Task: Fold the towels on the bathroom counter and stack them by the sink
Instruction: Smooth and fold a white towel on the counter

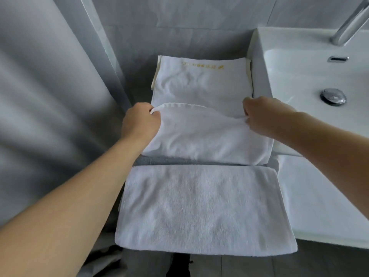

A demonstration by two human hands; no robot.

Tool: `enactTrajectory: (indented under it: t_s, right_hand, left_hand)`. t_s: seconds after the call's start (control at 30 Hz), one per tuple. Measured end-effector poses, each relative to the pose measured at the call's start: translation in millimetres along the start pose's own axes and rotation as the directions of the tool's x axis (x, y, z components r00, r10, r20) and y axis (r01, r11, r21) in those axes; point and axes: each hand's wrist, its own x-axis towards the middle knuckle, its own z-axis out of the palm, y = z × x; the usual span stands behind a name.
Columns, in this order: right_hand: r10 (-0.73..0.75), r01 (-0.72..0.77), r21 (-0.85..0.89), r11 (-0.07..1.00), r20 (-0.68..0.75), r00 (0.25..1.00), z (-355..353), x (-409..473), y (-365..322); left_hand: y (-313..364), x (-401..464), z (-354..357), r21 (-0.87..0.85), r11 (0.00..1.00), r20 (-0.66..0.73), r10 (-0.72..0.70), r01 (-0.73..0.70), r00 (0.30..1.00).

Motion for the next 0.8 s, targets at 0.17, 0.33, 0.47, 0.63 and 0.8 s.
enactTrajectory:
  t_s: [0.17,0.33,0.47,0.63,0.8]
  right_hand:
    - [-0.047,0.043,-0.212,0.976,-0.012,0.999,-9.7,60.4,-10.9]
    - [0.115,-0.106,-0.216,0.971,0.028,0.993,-21.4,137.9,4.3]
    - [0.261,-0.262,-0.095,0.960,-0.032,0.965,-33.9,191.7,28.8]
    - [0.321,-0.324,-0.152,0.934,-0.047,0.946,-34.6,250.2,28.6]
    - [0.251,-0.259,-0.436,0.862,-0.077,0.965,-9.9,278.6,28.9]
  left_hand:
    - [-4.7,49.6,26.1,-0.174,0.979,-0.064,-0.122,0.109,0.991]
    - [3.5,116.2,32.9,-0.323,0.945,-0.089,-0.088,0.055,0.992]
    - [23.5,185.3,39.1,-0.414,0.905,-0.082,-0.143,0.097,0.986]
    - [47.5,260.7,65.0,-0.449,0.871,-0.112,-0.275,0.198,0.955]
    - [29.3,280.0,96.5,-0.220,0.950,-0.118,-0.252,0.222,0.961]
